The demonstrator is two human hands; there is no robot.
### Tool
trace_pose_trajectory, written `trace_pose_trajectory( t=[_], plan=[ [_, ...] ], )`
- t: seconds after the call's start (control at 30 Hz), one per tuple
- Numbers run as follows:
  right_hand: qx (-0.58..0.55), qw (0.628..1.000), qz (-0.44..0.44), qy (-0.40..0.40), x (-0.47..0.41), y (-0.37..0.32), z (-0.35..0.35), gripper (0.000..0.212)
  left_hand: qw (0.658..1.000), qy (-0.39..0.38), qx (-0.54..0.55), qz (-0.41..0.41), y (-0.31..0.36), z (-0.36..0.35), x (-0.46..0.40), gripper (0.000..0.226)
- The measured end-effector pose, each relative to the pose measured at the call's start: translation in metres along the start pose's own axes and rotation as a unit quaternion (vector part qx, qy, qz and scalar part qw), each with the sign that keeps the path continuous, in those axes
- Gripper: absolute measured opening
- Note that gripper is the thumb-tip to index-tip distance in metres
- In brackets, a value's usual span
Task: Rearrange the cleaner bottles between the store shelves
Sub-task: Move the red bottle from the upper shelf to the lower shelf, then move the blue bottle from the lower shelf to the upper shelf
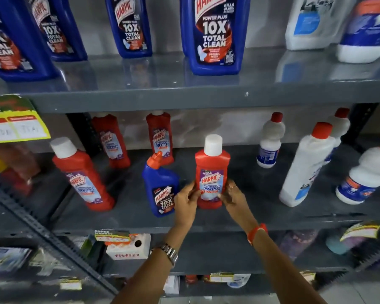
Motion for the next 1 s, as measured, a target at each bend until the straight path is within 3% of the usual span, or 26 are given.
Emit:
trace_pose_trajectory(
  t=[0.13,0.23,0.3,0.33,0.43,0.5,0.57,0.67,0.8,1.0],
  plan=[
    [-0.065,0.997,0.01,0.042,0.003,-0.007,-0.008,0.038,0.999,0.011,-0.029,-0.018,0.008,0.001,0.008,0.036],
    [-0.119,0.975,0.039,0.186,0.02,-0.012,-0.004,0.049,0.98,0.144,-0.061,-0.12,0.026,0.021,0.03,0.037],
    [-0.099,0.944,0.088,0.303,0.036,-0.017,0.001,0.04,0.955,0.243,-0.046,-0.166,0.028,0.043,0.048,0.036],
    [-0.093,0.937,0.113,0.316,0.04,-0.022,-0.003,0.032,0.946,0.275,-0.034,-0.169,0.025,0.055,0.053,0.036],
    [-0.03,0.954,0.18,0.238,0.04,-0.043,-0.03,0.016,0.948,0.294,0.003,-0.121,0.003,0.087,0.052,0.042],
    [0.02,0.969,0.197,0.146,0.03,-0.055,-0.055,0.018,0.967,0.243,0.059,-0.056,-0.015,0.101,0.043,0.047],
    [0.042,0.985,0.162,0.052,0.016,-0.057,-0.08,0.031,0.98,0.161,0.114,0.011,-0.031,0.107,0.033,0.046],
    [0.05,0.995,0.078,-0.037,0.0,-0.049,-0.107,0.049,0.994,0.074,0.079,0.035,-0.04,0.111,0.021,0.041],
    [-0.003,0.999,0.01,-0.044,-0.004,-0.043,-0.114,0.047,0.998,0.051,0.031,0.014,-0.033,0.113,0.014,0.037],
    [-0.049,0.998,0.016,-0.033,0.019,-0.051,-0.105,0.04,0.997,0.049,0.06,-0.024,-0.011,0.121,0.033,0.04]
  ],
)
Point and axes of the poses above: each hand's wrist, its own x-axis away from the middle knuckle, its own z-axis out of the back of the hand, y = z × x, the point moved 5 cm from there along -x, towards the middle knuckle, and after that the axes turned 3 degrees about z, right-handed, at the moved point
